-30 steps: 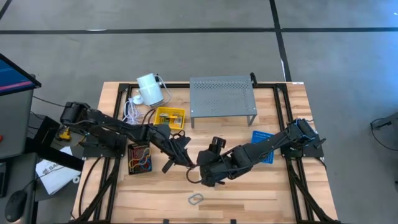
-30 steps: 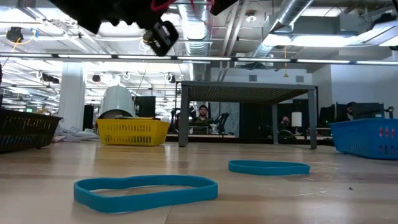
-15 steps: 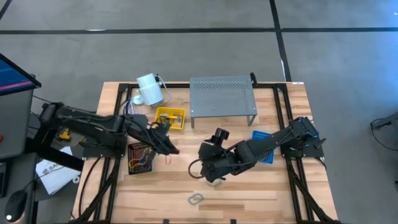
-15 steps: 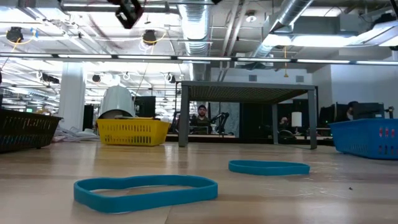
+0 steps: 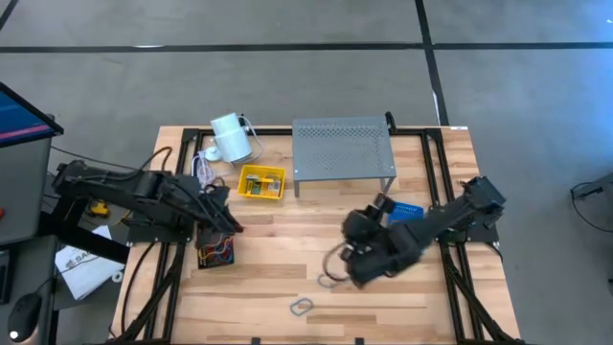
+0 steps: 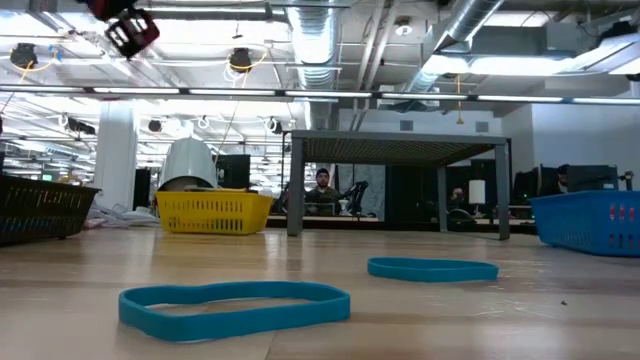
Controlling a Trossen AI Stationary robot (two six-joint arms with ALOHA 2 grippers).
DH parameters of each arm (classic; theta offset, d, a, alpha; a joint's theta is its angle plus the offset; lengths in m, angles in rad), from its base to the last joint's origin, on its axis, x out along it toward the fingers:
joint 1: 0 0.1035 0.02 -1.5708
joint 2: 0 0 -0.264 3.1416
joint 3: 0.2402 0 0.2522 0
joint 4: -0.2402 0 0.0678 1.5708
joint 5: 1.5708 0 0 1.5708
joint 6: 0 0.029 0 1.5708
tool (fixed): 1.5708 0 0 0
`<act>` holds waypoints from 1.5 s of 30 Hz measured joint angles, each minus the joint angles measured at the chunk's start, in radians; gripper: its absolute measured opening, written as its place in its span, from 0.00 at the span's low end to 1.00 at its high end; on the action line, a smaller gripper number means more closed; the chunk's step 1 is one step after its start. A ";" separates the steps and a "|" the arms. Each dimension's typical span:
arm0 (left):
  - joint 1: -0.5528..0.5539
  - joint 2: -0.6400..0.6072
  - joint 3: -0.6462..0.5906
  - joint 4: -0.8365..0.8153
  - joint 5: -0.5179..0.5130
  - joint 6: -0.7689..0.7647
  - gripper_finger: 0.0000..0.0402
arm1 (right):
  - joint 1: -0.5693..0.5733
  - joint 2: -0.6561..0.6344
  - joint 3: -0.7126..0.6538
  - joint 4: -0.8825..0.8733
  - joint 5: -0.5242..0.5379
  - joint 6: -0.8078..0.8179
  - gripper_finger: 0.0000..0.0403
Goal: Pick & Place Office Desk Supplies
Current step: Put the red rubber band into the black bin
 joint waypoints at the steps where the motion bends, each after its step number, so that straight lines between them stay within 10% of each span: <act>1: -0.014 -0.013 0.000 -0.015 -0.021 -0.009 0.00 | 0.012 -0.019 -0.020 0.006 0.005 0.024 0.43; 8: -0.117 -0.127 0.000 -0.217 -0.189 -0.032 0.00 | 0.082 -0.215 -0.268 0.061 0.019 0.272 0.41; 20: -0.185 -0.118 -0.050 -0.517 -0.222 -0.183 0.00 | 0.056 -0.419 -0.714 0.734 -0.173 0.037 0.41; 45: -0.187 0.156 -0.051 -0.546 -0.137 -0.262 0.01 | -0.047 -0.212 -0.726 1.065 -0.457 -0.283 0.41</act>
